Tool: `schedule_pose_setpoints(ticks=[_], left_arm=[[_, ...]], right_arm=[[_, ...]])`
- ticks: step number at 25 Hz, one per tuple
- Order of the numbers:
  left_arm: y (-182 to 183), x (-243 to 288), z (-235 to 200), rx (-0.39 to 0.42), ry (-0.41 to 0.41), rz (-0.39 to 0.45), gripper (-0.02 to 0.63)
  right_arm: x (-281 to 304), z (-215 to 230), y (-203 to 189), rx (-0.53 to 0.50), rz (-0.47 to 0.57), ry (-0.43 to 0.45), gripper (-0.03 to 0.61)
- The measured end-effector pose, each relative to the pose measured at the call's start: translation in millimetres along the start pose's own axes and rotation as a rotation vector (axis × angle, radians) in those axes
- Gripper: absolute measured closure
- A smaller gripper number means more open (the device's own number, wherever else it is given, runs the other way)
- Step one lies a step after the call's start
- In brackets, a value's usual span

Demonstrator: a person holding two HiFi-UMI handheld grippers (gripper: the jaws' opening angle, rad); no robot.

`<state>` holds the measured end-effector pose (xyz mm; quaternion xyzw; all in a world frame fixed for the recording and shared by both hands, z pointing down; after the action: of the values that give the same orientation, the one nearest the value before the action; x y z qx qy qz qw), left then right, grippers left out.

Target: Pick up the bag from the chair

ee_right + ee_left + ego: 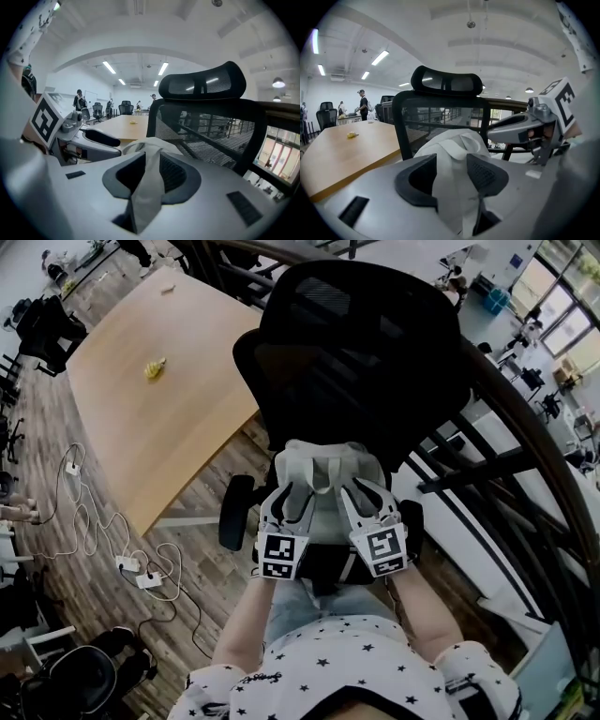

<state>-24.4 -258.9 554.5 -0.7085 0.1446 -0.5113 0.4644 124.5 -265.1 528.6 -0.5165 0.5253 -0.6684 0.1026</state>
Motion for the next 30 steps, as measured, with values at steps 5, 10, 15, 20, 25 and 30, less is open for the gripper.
schedule_pose_setpoints(ticks=[5,10,15,20,25,30], left_arm=[[-6.5,22.1,-7.6,0.076,0.024,-0.030,0.411],[-13.0,38.2,-8.6,0.124,0.022,-0.027,0.410],[-10.9,39.4,-14.8,0.148,0.046,-0.017,0.410],[-0.7,43.1,-26.6,0.149,0.059,0.003,0.411],[18.9,47.6,-37.2,0.153,0.053,0.045,0.411],[40.7,52.7,-43.0,0.155,0.031,0.073,0.423]], right_arm=[[25.6,1.7,-10.6,-0.106,-0.050,-0.044,0.482],[38.6,-0.8,-18.2,-0.225,-0.109,-0.102,0.477],[46.3,-2.0,-16.7,-0.293,-0.104,-0.121,0.468],[52.5,-0.4,2.1,-0.337,-0.053,-0.124,0.459],[59.5,2.1,27.1,-0.340,-0.010,-0.120,0.451],[64.3,5.0,51.7,-0.340,0.019,-0.141,0.451]])
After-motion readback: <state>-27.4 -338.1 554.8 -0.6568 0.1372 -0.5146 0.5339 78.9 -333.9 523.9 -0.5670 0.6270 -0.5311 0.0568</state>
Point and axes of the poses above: the fingertips, and each gripper's own axes: x forward along the fingers, z to its right, y out of its top, the point moved 6 cm from there along -x, backward along the fingers, and after that the axes turned 13 degrees about -z, right-handed, at the moved point
